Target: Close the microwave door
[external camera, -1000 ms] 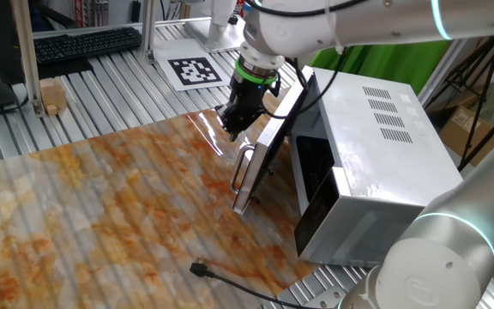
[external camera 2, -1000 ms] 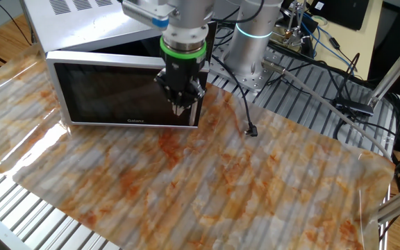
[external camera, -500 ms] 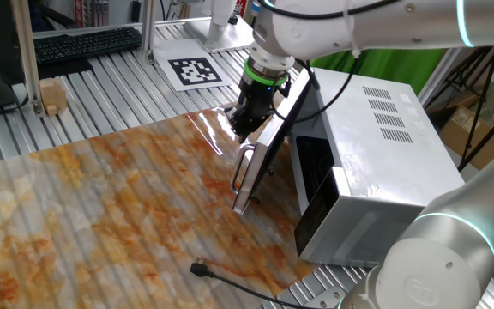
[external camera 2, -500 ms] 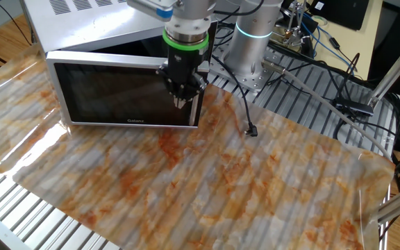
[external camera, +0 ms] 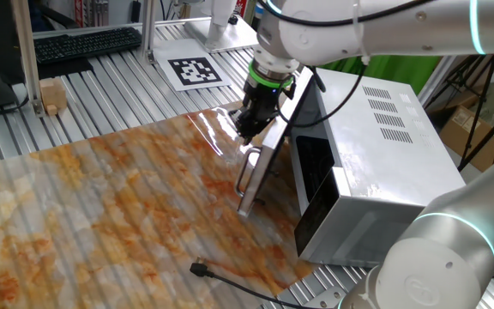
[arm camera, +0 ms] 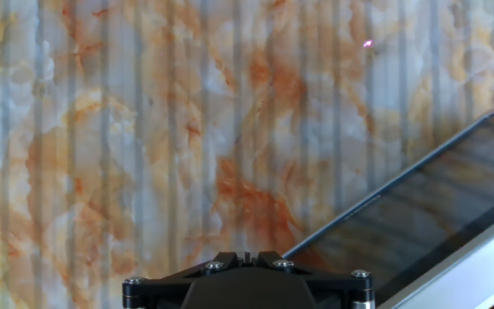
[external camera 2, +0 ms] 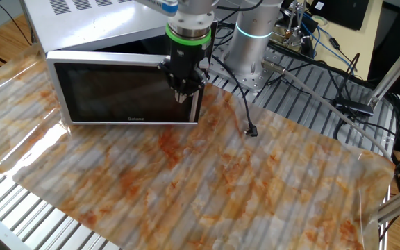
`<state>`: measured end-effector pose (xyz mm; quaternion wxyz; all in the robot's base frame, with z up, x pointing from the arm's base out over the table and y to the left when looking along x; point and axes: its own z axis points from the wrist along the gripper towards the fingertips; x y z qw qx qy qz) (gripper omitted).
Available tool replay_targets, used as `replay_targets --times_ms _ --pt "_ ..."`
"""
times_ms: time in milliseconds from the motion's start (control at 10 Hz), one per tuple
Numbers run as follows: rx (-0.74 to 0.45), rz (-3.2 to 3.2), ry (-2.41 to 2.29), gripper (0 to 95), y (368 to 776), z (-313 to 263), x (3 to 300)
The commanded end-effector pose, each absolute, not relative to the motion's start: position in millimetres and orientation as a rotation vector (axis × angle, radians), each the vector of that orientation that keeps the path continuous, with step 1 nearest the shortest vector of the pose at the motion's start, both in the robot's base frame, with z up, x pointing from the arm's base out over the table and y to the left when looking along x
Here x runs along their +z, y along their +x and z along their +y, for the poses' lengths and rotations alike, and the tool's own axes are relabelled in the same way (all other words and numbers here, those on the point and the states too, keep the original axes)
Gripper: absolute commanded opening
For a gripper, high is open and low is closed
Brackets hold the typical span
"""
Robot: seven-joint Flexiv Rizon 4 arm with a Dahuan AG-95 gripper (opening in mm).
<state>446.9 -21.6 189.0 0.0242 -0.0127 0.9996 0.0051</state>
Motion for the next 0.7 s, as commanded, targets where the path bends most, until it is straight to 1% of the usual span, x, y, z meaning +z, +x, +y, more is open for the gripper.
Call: replay_targets --times_ms 100,400,700 --pt "0.014 3.089 -0.047 0.0 443.6 -25.4 188.9" --pt "-0.003 3.088 -0.044 0.0 443.1 -26.1 188.6" --pt "0.012 3.091 -0.040 0.0 443.1 -26.0 188.5"
